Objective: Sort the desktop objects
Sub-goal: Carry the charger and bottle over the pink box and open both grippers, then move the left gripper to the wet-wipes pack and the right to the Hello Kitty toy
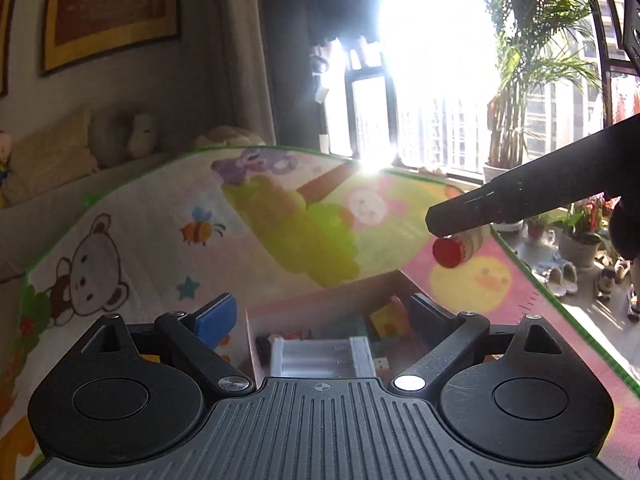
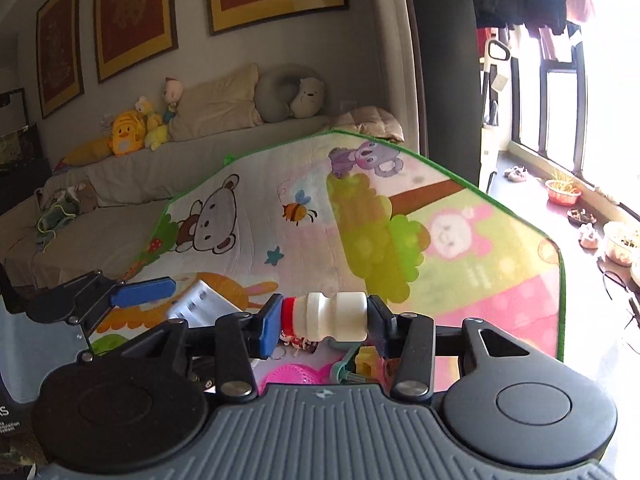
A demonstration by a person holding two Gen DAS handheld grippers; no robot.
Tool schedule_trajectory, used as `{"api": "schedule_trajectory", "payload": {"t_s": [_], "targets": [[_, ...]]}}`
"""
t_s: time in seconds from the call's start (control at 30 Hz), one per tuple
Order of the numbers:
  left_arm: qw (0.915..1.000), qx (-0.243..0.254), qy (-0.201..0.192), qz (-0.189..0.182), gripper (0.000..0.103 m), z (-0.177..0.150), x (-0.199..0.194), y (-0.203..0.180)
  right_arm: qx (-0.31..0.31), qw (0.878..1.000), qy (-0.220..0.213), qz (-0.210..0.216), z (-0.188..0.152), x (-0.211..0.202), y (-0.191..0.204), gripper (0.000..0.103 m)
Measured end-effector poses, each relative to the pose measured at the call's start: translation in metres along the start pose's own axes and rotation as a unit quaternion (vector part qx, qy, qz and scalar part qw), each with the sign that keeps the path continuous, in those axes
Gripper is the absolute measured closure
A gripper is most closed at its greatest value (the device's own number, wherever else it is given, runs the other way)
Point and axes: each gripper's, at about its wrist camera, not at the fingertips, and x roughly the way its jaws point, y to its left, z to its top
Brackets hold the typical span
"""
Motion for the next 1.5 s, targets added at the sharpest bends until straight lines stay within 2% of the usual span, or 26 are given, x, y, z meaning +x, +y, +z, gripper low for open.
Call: {"api": "schedule_trajectory", "payload": {"t_s": [0.07,0.17,0.2,0.27,0.33,0.37,0.47,0.53,0.67,0.8,0.87,0.93,1.0,1.13,1.17,1.27,1.37,1.5], "targets": [[0.9999,-0.007,0.013,0.004,0.003,-0.019,-0.003,0.007,0.006,1.000,0.017,0.006,-0.013,0.014,-0.001,0.057],[0.9987,-0.013,0.035,0.036,0.002,-0.047,-0.015,0.023,0.007,0.999,0.032,0.003,-0.029,0.024,0.001,0.051],[0.9975,-0.013,0.040,0.057,0.002,-0.056,-0.020,0.031,0.009,0.999,0.037,0.003,-0.033,0.027,0.002,0.050],[0.9927,-0.018,0.049,0.109,0.001,-0.071,-0.030,0.047,0.017,0.999,0.039,0.001,-0.042,0.028,0.004,0.049],[0.9853,-0.034,0.057,0.158,0.001,-0.086,-0.043,0.066,0.027,0.999,0.027,-0.001,-0.049,0.024,0.006,0.044],[0.9815,-0.041,0.062,0.177,0.001,-0.092,-0.047,0.073,0.033,0.999,0.018,-0.001,-0.053,0.019,0.008,0.040],[0.9724,-0.064,0.078,0.211,0.000,-0.112,-0.062,0.093,0.036,0.999,0.006,0.006,-0.061,0.015,0.020,0.038],[0.9679,-0.090,0.091,0.216,0.000,-0.124,-0.069,0.104,0.013,0.999,0.019,0.023,-0.062,0.021,0.039,0.038],[0.9620,-0.110,0.099,0.230,0.000,-0.143,-0.080,0.115,-0.042,0.995,0.063,0.063,-0.052,0.048,0.092,0.036],[0.9631,-0.130,0.086,0.219,0.000,-0.157,-0.096,0.120,-0.074,0.985,0.115,0.110,-0.037,0.086,0.145,0.035],[0.9651,-0.140,0.085,0.204,0.000,-0.163,-0.099,0.121,-0.071,0.978,0.153,0.125,-0.034,0.119,0.174,0.034],[0.9673,-0.147,0.082,0.190,0.000,-0.165,-0.101,0.121,-0.062,0.971,0.190,0.128,-0.036,0.154,0.197,0.034],[0.9689,-0.151,0.072,0.183,0.000,-0.164,-0.104,0.121,-0.050,0.968,0.219,0.114,-0.043,0.188,0.213,0.034],[0.9707,-0.150,0.071,0.174,0.000,-0.166,-0.105,0.119,-0.047,0.964,0.249,0.086,-0.064,0.227,0.229,0.034],[0.9708,-0.152,0.072,0.171,0.000,-0.166,-0.104,0.119,-0.052,0.962,0.254,0.088,-0.069,0.230,0.230,0.034],[0.9694,-0.164,0.076,0.167,0.000,-0.166,-0.103,0.122,-0.094,0.960,0.251,0.083,-0.078,0.221,0.235,0.045],[0.9684,-0.168,0.078,0.167,0.000,-0.167,-0.103,0.123,-0.125,0.961,0.237,0.075,-0.082,0.197,0.230,0.045],[0.9693,-0.162,0.085,0.164,0.000,-0.166,-0.100,0.122,-0.113,0.966,0.213,0.094,-0.079,0.146,0.207,0.045]]}}
